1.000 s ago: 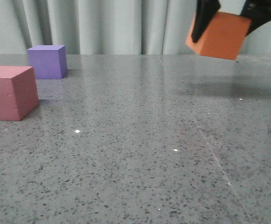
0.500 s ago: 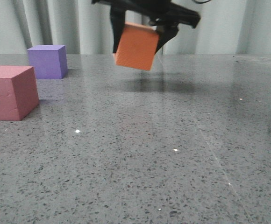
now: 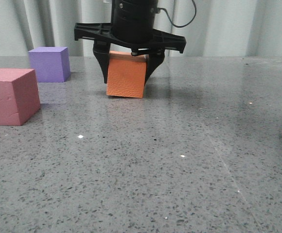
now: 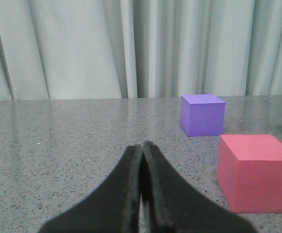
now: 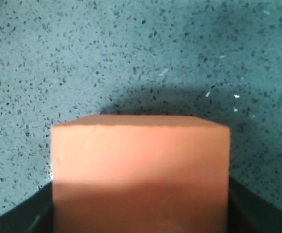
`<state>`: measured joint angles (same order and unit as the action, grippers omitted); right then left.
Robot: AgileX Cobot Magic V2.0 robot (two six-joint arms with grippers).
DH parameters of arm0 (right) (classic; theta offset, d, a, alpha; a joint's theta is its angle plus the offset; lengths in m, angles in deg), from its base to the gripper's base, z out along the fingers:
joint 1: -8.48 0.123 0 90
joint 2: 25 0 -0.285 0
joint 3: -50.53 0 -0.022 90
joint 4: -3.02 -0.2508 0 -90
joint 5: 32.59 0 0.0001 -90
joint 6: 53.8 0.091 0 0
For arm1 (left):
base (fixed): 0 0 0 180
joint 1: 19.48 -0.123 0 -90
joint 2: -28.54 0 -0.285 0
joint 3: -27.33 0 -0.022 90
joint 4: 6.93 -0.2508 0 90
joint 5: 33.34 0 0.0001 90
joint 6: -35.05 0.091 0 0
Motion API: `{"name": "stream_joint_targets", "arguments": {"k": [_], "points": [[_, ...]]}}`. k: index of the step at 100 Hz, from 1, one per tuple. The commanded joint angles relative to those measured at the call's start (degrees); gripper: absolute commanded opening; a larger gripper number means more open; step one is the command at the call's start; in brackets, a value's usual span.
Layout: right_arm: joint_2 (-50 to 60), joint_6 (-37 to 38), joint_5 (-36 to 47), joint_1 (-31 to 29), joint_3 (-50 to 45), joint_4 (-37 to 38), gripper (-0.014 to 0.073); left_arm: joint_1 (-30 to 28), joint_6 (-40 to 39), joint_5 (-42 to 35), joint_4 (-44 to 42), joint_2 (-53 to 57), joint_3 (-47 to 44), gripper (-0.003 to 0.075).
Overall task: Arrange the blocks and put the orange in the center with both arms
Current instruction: 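Lift the orange cube with the right gripper and carry it toward the table center, then set the orange cube down at center, open and raise the right gripper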
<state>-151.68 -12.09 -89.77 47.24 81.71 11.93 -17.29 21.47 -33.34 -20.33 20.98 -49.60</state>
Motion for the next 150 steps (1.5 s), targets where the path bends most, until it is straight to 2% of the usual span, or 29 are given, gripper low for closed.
{"name": "stream_joint_targets", "arguments": {"k": [1, 11, 21, 30, 52, 74, 102, 111, 122, 150], "points": [[3.1, 0.0, 1.4, -0.2, 1.9, 1.4, 0.0337, 0.3, -0.1, -4.2, 0.2, 1.8, -3.1, -0.0019], [3.0, 0.0, 1.4, -0.2, 1.9, 1.4, 0.044, 0.3, -0.1, -4.2, 0.2, 1.8, -3.1, -0.0019], [3.0, -0.1, 1.9, -0.2, 1.9, 1.4, 0.0586, 0.3, -0.1, -4.2, 0.2, 1.8, -3.1, -0.0019], [3.0, -0.1, 2.3, -0.2, 1.9, 1.2, 0.0658, 0.3, -0.1, -4.2, 0.2, 1.8, -3.1, -0.0019], [3.2, -0.8, 1.9, -0.2, 4.7, 1.0, 0.0663, 0.3, -0.1, -4.2, 0.2, 1.8, -3.1, -0.0019], [5.2, -7.4, 2.0, -0.2, 8.1, 1.1, 0.0663, 0.3, -0.1, -4.2, 0.2, 1.8, -3.1, -0.0019], [12.6, -11.4, -0.7, -0.2, 7.7, 11.6, 0.0663, 0.3, -0.1, -4.2, 0.2, 1.8, -3.1, -0.0019], [15.6, -14.6, -0.8, -0.2, 6.3, 12.9, 0.0636, 0.3, -0.1, -4.2, 0.2, 1.8, -3.1, -0.0019], [20.6, -15.2, -0.2, -0.3, 2.1, 15.4, 0.0547, 0.3, -0.1, -4.2, 0.2, 1.8, -3.1, -0.0019], [38.6, -15.2, 4.4, -4.8, -21.1, 17.4, 0.0286, 0.3, -0.1, -4.2, 0.2, 1.8, -3.1, -0.0019]]}}
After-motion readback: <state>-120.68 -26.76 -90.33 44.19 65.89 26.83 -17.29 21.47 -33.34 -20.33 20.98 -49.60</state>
